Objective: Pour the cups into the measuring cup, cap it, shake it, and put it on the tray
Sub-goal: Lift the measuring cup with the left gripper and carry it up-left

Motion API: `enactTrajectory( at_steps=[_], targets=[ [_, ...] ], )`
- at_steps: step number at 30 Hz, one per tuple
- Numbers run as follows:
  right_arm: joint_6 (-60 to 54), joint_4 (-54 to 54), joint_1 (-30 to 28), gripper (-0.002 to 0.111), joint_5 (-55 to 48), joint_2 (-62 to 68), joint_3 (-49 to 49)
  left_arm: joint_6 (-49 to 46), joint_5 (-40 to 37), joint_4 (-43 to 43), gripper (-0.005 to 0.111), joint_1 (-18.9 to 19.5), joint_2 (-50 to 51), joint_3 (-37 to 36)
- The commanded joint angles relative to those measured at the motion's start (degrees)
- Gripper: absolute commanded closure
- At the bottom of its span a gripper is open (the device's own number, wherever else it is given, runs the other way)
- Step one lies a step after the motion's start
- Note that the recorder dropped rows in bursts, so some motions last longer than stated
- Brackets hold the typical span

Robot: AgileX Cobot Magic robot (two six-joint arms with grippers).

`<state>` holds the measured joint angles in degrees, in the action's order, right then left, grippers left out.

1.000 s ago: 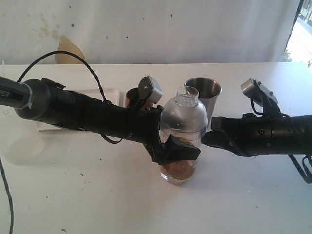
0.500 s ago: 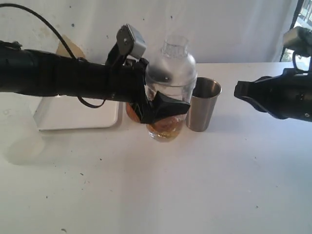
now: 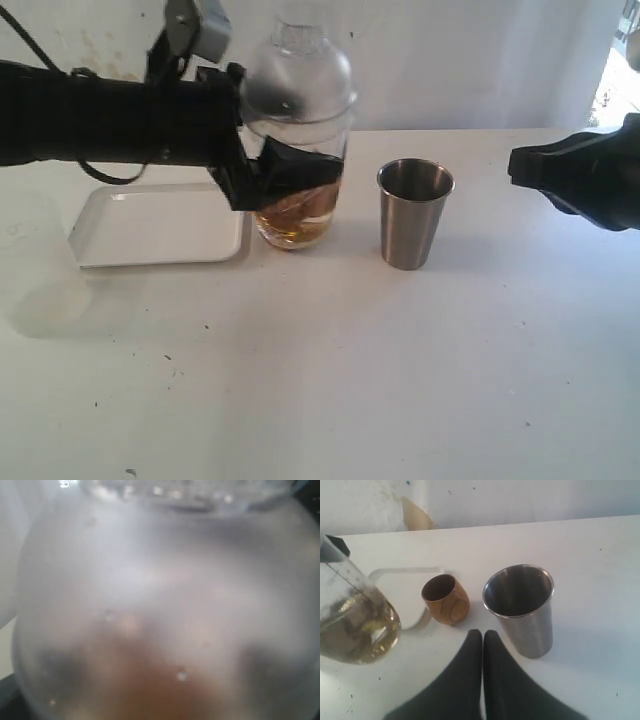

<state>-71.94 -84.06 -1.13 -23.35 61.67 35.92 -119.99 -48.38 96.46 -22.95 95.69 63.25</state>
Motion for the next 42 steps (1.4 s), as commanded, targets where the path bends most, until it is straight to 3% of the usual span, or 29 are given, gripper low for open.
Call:
enactTrajectory(
  at_steps=[1,4,5,8,9,10,13,14,16,18,20,21,22,23,25,27,28,30,31,32,33,35,38,39,42],
  targets=[
    [1.64,1.71,-0.1,0.108,-0.12,-0.56,0.04,-1.54,-13.6,3.48,0.107,-0.61,-2.18,-0.24],
    [1.66,1.81,-0.1,0.108,0.16,-0.56,0.04,-1.42,5.33,3.48,0.107,-1.13,-3.38,-0.52],
    [1.66,1.83,-0.1,0.108,-0.08,-0.56,0.04,-1.38,5.96,3.48,0.107,0.9,-3.38,-0.56],
    [1.76,2.22,-0.1,0.108,-0.21,-0.56,0.04,3.56,-12.31,3.48,0.107,4.58,-3.27,-1.25],
    [1.76,2.11,-0.1,0.108,-0.21,-0.56,0.04,1.4,-16.58,3.48,0.107,3.9,-3.69,-1.72],
    [1.88,2.11,-0.1,0.108,-0.21,-0.56,0.04,-1.07,-15.98,3.48,0.107,2.92,-4.55,-2.36],
    [1.89,2.4,-0.1,0.108,-0.07,-0.56,0.04,-1.46,6.61,3.48,0.107,1.93,-7.66,-3.23],
    [1.89,2.74,-0.1,0.108,-0.19,-0.7,0.04,-1.32,8.4,3.48,0.107,3.07,-7.79,-3.23],
    [1.89,2.8,-0.1,0.108,-0.08,-1.18,0.04,2.06,-3.42,3.48,0.107,6.16,-7.63,-3.45],
    [1.99,2.8,-0.1,0.108,-0.08,-1.63,0.04,-0.21,-12.67,3.48,0.107,5.78,-7.86,-4.5],
    [2.2,2.8,-0.1,0.108,0.32,-2.14,0.04,-1.46,-6.99,3.48,0.107,3.51,-9.64,-5.49],
    [2.32,2.85,-0.1,0.108,0.27,-2.25,0.04,-1.46,0.51,3.48,0.107,2.93,-10.5,-5.95],
    [2.32,2.94,-0.1,0.108,0.27,-2.52,0.04,-1.46,7.38,3.48,0.107,3.2,-10.86,-5.93],
    [2.42,2.94,-0.1,0.108,0.27,-2.78,0.04,-1.46,9.41,3.48,0.107,4.31,-10.86,-5.93],
    [2.83,2.94,-0.1,0.108,0.37,-3.28,0.04,0.86,0.81,3.48,0.107,7.03,-10.86,-6.23],
    [2.83,2.94,-0.1,0.108,0.37,-3.65,0.04,-1.44,-8.84,3.48,0.107,6.61,-11.3,-6.9],
    [2.83,2.94,-0.1,0.108,0.37,-4.01,0.04,-1.44,-4.77,3.48,0.107,5.57,-12.06,-7.16],
    [2.97,2.94,-0.1,0.108,0.37,-4.51,0.04,-1.44,10.41,3.48,0.107,4.75,-13.17,-7.16],
    [3.12,2.94,-0.1,0.108,0.37,-5.01,0.04,-1.22,12.04,3.48,0.107,5.52,-13.29,-7.16],
    [3.12,2.94,-0.1,0.108,0.26,-5.48,0.04,0.06,9.22,3.48,0.107,7.11,-13.29,-7.32],
    [3.12,3.1,-0.1,0.108,0.37,-6.16,0.04,1.72,-0.08,3.48,0.107,8.53,-13.29,-7.57],
    [3.26,3.25,-0.1,0.108,0.76,-7.54,0.04,-1.44,-9.01,3.48,0.107,8.6,-13.64,-8.51],
    [3.5,3.35,-0.1,0.108,1.2,-9.38,0.04,-1.45,6.62,3.48,0.107,7.35,-15.68,-9.75],
    [3.74,3.35,-0.1,0.108,1.1,-10.04,0.04,-1.11,7.1,3.48,0.107,8.27,-15.8,-10.23],
    [3.73,3.35,-0.1,0.108,1.2,-11.77,0.04,-1.29,-7.89,3.48,0.107,9.68,-15.8,-11.76]
  ],
)
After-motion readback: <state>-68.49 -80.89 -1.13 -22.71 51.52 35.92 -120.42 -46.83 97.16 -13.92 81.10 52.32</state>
